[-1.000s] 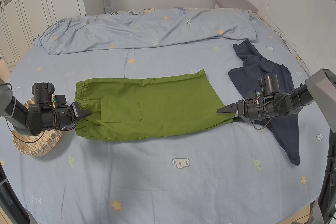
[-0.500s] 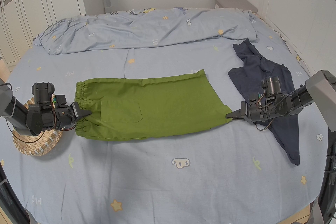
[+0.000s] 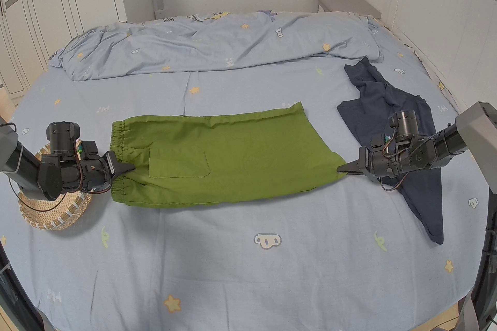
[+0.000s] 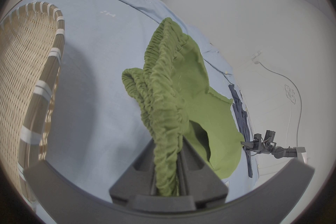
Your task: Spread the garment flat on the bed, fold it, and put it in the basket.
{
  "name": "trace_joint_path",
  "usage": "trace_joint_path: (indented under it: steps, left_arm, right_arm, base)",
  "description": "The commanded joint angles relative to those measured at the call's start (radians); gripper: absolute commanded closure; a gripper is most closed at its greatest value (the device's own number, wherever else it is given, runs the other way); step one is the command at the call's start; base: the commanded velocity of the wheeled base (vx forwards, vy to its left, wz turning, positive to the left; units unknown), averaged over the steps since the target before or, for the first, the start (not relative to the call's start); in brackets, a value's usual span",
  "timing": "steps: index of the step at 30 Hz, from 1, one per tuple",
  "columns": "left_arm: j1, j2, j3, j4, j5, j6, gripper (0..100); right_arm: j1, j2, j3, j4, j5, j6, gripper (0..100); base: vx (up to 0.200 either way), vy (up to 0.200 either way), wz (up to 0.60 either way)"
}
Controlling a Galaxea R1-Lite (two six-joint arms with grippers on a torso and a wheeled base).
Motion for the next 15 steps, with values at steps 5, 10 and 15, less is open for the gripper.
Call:
trace_joint_path:
  steps: [5, 10, 15]
  left_arm:
    - [0.003, -0.106, -0.004, 0.185, 0.000, 0.037, 100]
    - [0.003, -0.143, 0.038, 0.268, -0.001, 0.115, 100]
    - [0.009, -0.177, 0.146, 0.268, -0.001, 0.190, 100]
  right_arm:
    - [0.015, -0.179, 0.110, 0.010, 0.000, -0.005, 100]
    - [0.018, -0.295, 0.197, 0.103, 0.000, -0.020, 100]
    - [0.019, -0.437, 0.374, 0.145, -0.003, -0.060, 100]
  base:
    - [0.000, 0.000, 0.00]
    - [0.000, 0.000, 0.00]
    - [0.000, 0.000, 0.00]
